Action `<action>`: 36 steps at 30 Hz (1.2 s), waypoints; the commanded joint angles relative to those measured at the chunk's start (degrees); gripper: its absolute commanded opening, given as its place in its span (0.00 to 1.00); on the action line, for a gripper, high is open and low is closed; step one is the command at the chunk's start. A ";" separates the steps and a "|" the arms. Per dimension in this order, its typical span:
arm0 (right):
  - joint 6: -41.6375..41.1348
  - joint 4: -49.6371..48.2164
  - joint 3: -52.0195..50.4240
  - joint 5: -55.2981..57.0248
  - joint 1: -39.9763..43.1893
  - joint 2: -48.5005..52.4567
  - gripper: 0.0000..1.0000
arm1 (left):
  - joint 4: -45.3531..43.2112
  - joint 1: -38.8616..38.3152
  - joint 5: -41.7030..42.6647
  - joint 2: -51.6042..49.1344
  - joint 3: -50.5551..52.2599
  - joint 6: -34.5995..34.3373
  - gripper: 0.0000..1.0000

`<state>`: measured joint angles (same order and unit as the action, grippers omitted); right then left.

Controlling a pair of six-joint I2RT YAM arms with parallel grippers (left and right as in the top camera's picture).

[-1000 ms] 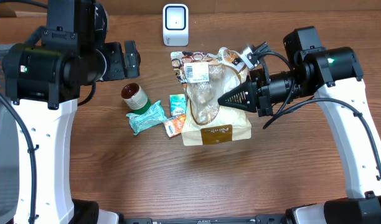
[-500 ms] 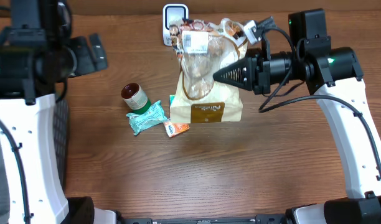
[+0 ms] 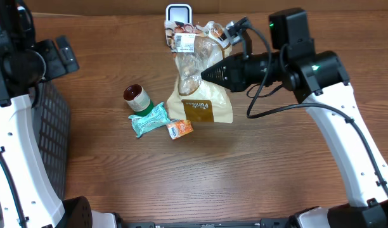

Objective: Scan the item barcode
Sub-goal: 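Carry the snack bag with the right gripper up to the white scanner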

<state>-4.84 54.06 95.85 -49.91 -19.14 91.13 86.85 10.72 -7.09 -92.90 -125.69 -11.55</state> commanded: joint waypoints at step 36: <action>56.37 -50.01 23.85 91.73 -12.79 48.70 0.05 | -0.11 0.50 -0.59 -0.09 -0.07 1.27 1.00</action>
<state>46.09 4.89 118.50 38.70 -31.68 137.03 86.85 11.14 -7.16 -92.90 -125.67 -11.38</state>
